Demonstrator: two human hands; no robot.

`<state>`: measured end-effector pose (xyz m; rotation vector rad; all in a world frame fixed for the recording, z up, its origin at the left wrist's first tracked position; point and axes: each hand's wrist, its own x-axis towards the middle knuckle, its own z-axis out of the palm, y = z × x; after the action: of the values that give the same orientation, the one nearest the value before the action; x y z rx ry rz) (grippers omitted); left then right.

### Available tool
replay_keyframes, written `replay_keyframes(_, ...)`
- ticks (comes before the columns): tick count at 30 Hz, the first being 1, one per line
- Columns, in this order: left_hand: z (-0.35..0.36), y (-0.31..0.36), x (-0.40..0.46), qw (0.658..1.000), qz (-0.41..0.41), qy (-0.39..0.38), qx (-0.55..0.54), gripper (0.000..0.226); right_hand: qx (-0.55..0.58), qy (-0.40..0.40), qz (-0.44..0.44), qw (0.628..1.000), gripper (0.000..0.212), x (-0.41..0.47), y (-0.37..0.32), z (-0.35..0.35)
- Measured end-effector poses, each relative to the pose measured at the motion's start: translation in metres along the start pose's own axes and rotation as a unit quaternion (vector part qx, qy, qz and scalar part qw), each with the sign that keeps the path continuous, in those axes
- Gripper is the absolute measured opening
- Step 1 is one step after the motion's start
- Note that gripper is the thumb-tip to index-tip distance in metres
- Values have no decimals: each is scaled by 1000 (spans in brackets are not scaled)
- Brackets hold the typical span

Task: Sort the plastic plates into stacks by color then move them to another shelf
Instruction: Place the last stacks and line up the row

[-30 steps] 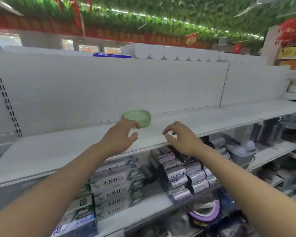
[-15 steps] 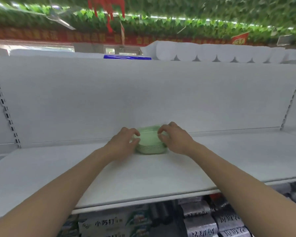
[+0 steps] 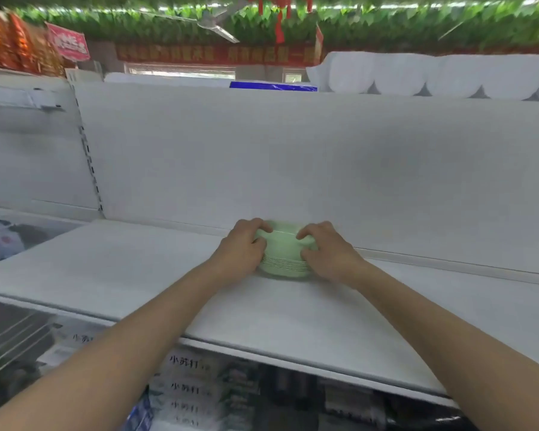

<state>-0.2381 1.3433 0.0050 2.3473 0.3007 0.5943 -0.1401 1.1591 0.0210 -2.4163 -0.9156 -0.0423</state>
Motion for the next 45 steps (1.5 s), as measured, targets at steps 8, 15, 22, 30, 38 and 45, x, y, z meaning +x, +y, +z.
replay_keyframes(8, -67, -23, -93, 986, -88, 143, 20, 34, 157, -64, -147, 974, 31, -25, -78, 34)
replay_keyframes(15, -214, -83, -268, 930, -197, 306, 50, 23, 230, -157, -336, 900, 27, -81, -273, 132)
replay_keyframes(22, -368, -147, -506, 817, -291, 493, 68, 22, 313, -233, -434, 812, 30, -208, -521, 257)
replay_keyframes(30, -476, -179, -788, 679, -387, 602, 162, 19, 292, -452, -531, 655, 23, -428, -736, 397)
replay_keyframes(38, -482, -203, -952, 564, -476, 648, 189, 28, 245, -544, -607, 525, 27, -571, -830, 484)
replay_keyframes(45, -489, -273, -1015, 481, -552, 650, 202, 26, 196, -586, -655, 436, 27, -617, -901, 582)
